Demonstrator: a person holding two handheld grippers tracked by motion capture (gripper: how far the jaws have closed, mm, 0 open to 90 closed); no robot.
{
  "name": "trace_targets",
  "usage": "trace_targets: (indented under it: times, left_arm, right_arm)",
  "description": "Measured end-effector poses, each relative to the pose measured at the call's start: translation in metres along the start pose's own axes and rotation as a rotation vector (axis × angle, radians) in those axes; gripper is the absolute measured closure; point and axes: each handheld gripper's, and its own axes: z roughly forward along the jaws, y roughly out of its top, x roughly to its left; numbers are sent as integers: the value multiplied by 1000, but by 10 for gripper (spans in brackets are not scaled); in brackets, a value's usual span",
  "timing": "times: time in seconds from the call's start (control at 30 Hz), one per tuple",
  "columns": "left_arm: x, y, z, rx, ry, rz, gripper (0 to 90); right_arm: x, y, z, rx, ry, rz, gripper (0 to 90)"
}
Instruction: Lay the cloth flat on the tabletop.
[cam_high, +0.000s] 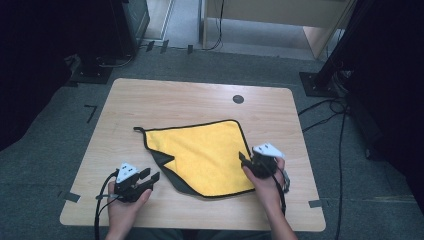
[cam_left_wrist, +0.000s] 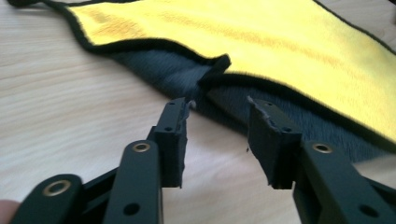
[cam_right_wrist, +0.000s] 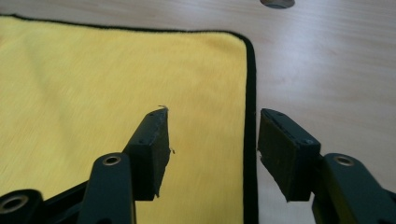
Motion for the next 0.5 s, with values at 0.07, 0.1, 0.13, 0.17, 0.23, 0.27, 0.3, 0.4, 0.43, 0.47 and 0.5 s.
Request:
trace_targets:
  times: [0.07, 0.1, 0.13, 0.17, 0.23, 0.27, 0.3, 0.4, 0.43, 0.47, 0.5]
  left_arm:
    - [-2, 2, 5, -12, -11, -11, 543]
    - [-2, 2, 6, -16, -17, -13, 542]
    - [-2, 1, 7, -21, -20, -12, 540]
    - [-2, 0, 7, -23, -21, -8, 539]
    - [0, -5, 7, -28, -34, -6, 540]
    - [0, -6, 6, -26, -37, 1, 540]
    - [1, -8, 6, -29, -37, 3, 540]
    - [2, -12, 1, -47, -54, 7, 539]
    - [2, -12, 0, -52, -58, 8, 539]
    - [2, -13, -1, -58, -58, 6, 539]
    - [3, -13, -3, -61, -57, 12, 539]
  right_arm:
    - [-5, 19, 23, 18, -8, -1, 478]
    - [-7, 28, 35, 24, -17, -6, 487]
    - [-10, 35, 46, 41, -19, -13, 502]
    - [-14, 43, 60, 53, -20, -17, 522]
    - [-18, 52, 78, 78, -21, -5, 543]
    - [-21, 56, 88, 92, -22, -6, 550]
    - [-24, 60, 97, 98, -15, -10, 552]
    - [-32, 66, 119, 100, 29, 41, 535]
    - [-35, 67, 124, 108, 28, 57, 536]
    - [-36, 67, 129, 122, 15, 64, 551]
    - [-37, 68, 132, 138, 2, 60, 595]
